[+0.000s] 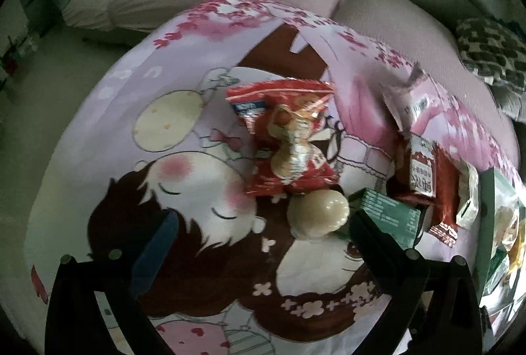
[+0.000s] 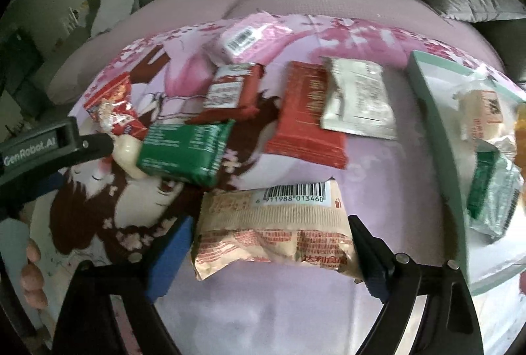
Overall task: Organize snacks
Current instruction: 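Grasp the round white wrapped bun with the left gripper while the right grasps the beige barcode bread bag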
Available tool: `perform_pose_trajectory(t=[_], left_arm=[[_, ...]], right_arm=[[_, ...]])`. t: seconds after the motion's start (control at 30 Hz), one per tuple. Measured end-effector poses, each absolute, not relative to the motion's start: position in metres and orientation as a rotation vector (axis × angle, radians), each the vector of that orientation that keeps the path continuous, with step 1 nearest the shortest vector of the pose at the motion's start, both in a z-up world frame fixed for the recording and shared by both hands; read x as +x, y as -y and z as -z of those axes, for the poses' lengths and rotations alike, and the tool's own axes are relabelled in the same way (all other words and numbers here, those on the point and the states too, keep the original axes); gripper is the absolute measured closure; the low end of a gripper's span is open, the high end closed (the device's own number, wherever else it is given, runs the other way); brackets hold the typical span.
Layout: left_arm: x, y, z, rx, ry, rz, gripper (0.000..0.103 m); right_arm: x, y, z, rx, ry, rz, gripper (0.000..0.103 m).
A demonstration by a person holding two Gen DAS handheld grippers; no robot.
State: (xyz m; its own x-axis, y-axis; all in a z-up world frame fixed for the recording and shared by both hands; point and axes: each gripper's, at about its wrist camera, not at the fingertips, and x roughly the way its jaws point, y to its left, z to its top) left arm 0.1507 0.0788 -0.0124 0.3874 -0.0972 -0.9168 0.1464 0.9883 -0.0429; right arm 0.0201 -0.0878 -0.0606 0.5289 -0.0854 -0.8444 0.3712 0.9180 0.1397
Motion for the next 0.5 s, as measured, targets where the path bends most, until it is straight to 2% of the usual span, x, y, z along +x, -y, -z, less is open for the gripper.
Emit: perform_pose_trajectory(t=[0.5], left_arm=[[0.158,-0.077,0.024,0.0,-1.184,0.113,0.0]], right_arm=[[0.008,0.109,0.06,0.372,-1.017,0.298,0.012]])
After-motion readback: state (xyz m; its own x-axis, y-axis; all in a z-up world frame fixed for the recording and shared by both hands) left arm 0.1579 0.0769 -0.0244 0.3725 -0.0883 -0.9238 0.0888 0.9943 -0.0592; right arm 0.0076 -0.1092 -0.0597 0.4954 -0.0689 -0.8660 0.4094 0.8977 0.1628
